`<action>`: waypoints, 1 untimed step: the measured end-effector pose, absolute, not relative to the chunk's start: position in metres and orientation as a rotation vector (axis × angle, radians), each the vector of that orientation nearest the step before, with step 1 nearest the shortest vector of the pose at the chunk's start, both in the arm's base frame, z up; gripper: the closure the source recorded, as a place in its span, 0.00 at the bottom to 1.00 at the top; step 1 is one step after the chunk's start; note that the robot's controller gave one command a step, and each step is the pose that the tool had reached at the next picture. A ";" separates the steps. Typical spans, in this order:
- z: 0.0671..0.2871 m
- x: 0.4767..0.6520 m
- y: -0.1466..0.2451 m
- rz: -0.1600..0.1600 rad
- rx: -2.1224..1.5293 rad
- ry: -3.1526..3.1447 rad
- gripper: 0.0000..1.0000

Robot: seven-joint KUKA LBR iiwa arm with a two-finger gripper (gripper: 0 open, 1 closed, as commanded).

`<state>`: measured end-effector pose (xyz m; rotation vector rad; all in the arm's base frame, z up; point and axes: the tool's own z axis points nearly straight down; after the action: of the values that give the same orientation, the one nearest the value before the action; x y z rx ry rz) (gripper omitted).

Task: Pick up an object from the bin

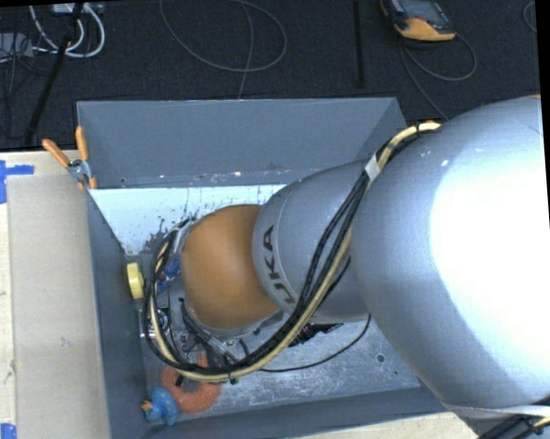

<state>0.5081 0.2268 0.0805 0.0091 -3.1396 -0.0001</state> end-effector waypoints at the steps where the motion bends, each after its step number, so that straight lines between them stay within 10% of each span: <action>1: 0.078 0.507 0.228 -0.001 -0.168 -3.135 1.00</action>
Offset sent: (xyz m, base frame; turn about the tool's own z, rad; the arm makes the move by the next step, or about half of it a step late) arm 0.0001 0.0000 0.1088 0.0000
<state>0.5072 0.2279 0.0782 -0.1676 -3.1349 -0.0007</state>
